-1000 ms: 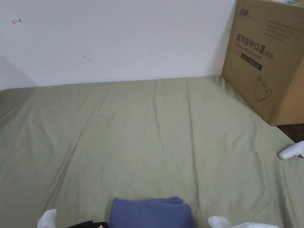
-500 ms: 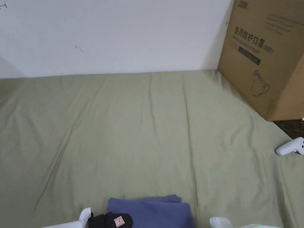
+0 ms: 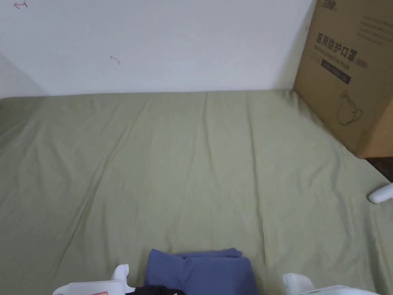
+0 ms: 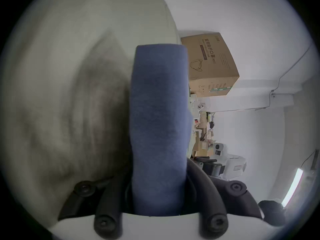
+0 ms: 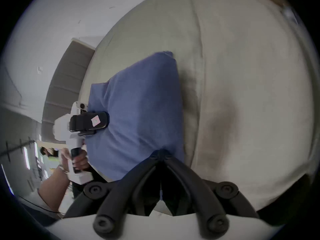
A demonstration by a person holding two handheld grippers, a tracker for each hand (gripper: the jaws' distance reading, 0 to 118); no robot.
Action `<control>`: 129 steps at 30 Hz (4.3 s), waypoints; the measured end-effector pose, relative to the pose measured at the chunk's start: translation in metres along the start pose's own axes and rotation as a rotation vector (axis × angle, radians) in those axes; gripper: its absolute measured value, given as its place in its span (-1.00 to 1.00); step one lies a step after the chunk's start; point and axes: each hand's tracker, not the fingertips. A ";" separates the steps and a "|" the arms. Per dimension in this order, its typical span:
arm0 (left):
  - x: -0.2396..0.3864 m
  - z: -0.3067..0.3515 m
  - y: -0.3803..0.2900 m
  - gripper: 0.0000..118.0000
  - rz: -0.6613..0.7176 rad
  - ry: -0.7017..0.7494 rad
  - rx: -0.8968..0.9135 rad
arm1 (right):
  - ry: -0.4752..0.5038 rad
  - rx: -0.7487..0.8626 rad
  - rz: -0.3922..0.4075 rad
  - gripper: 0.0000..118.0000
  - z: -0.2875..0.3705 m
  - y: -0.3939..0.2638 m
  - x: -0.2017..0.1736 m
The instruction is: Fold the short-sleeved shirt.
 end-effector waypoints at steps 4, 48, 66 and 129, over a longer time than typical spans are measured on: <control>0.027 0.046 0.004 -0.66 -0.111 0.074 0.074 | -0.103 0.109 0.120 -1.00 0.029 0.008 -0.026; 0.215 0.132 0.007 -0.99 -0.541 0.623 0.313 | -0.183 0.324 0.347 -1.00 0.114 0.064 -0.086; 0.316 0.048 -0.065 0.25 -0.919 0.724 1.107 | -0.226 1.194 0.439 -0.16 0.167 0.073 -0.122; 0.308 0.039 -0.065 1.00 -0.752 0.789 1.083 | -0.251 1.125 0.371 1.00 0.166 0.073 -0.115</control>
